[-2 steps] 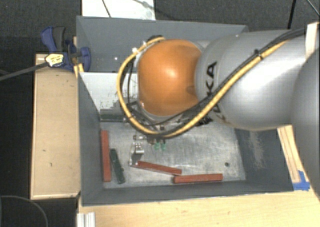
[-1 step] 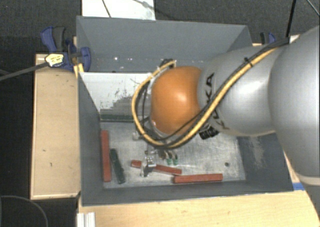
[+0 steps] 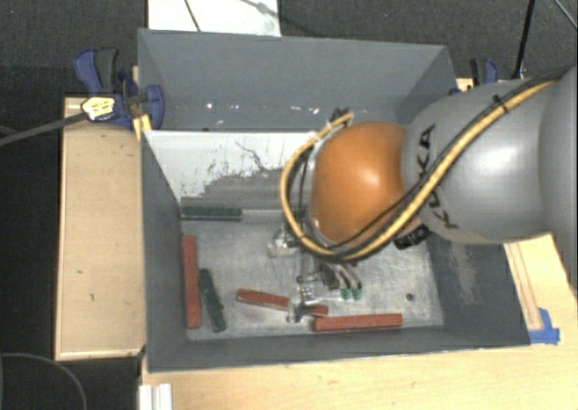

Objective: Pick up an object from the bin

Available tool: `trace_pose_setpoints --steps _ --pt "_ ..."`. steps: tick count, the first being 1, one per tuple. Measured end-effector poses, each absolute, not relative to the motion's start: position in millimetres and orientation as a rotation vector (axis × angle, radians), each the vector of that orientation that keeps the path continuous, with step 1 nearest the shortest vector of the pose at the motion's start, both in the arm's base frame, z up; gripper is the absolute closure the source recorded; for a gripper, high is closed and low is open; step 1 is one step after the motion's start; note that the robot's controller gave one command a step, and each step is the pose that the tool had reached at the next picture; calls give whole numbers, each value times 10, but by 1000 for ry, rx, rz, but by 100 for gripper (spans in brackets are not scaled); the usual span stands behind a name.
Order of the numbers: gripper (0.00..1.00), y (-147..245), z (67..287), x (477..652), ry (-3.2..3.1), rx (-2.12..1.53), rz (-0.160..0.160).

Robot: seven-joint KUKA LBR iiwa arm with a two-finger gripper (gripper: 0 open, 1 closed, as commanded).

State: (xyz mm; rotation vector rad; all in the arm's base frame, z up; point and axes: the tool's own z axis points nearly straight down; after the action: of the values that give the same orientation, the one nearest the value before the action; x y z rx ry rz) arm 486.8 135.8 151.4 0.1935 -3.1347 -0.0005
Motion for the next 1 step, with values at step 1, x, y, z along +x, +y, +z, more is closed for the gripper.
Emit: trace_pose_setpoints --steps 1 --pt "0 1416 1315 4779 -3142 35 -1"
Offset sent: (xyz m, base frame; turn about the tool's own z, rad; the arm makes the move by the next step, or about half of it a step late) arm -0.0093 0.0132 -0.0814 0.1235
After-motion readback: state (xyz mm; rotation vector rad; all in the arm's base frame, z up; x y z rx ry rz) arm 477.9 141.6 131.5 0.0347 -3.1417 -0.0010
